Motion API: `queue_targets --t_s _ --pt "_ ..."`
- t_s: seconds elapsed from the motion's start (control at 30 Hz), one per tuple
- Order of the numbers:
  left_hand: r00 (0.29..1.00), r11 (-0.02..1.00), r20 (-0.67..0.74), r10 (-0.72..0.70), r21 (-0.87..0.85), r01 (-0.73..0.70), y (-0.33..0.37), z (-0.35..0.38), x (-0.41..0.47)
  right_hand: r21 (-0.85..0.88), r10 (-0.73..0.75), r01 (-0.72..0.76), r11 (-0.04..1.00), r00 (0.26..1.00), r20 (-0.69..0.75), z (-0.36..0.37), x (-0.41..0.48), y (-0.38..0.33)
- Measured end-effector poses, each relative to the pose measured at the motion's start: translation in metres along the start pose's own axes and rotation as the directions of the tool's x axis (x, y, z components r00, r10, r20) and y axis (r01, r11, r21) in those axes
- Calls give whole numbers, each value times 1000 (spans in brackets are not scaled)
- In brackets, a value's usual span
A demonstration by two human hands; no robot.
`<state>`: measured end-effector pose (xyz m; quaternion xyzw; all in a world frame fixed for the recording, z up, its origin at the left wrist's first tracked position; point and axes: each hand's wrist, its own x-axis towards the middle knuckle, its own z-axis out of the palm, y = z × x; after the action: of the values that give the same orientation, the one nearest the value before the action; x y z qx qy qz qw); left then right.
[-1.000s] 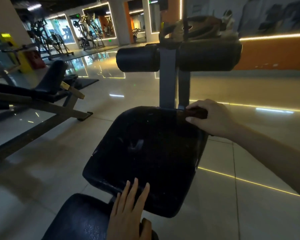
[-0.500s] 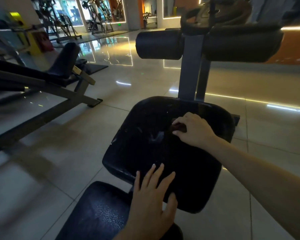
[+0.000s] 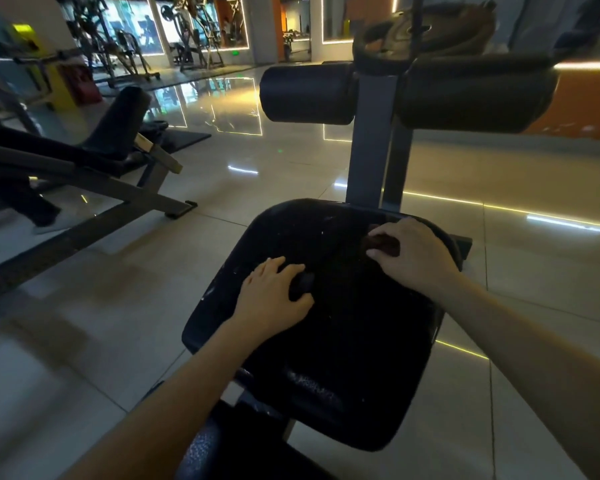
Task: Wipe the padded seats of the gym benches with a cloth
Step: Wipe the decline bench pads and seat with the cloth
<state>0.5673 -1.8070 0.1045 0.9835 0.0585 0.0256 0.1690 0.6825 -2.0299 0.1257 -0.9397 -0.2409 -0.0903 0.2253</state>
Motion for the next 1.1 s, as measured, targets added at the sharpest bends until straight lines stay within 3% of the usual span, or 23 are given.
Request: queue_targets --t_s 0.23,0.4,0.57,0.67,0.73,0.8,0.87,0.93,1.03,1.1 --pt "992 1000 120 -23 8 23 -6 -8 6 -53 134 -136 989 990 -43 3 17 40" --pt "994 1000 109 -23 -2 23 -4 -8 9 -17 -128 128 992 992 10 28 -17 -22" --pt "990 997 135 -34 -59 43 -8 -15 5 131 -457 438 889 863 216 44 -65 -73" --pt "994 984 75 -80 -151 91 -14 -19 -7 159 -554 531 832 806 207 42 -64 -65" --pt "993 978 38 -112 -173 117 -18 -19 -20 66 -519 516 854 835 182 40 -36 -48" --pt "991 973 31 -130 -190 134 -21 -17 -35 -66 -371 380 923 922 112 37 10 -22" --pt "990 972 32 -140 -184 143 -23 -14 -45 -76 -165 168 983 986 38 32 48 -2" --pt "988 972 16 -152 -181 152 -27 -11 -50 -45 -91 90 995 995 -30 39 58 -5" --pt "982 964 -52 -182 -205 168 -32 -7 -44 -1 -238 238 971 971 -13 58 20 -49" --pt "976 958 -93 -199 -229 173 -31 -5 -38 85 -407 400 913 907 108 64 -27 -81"
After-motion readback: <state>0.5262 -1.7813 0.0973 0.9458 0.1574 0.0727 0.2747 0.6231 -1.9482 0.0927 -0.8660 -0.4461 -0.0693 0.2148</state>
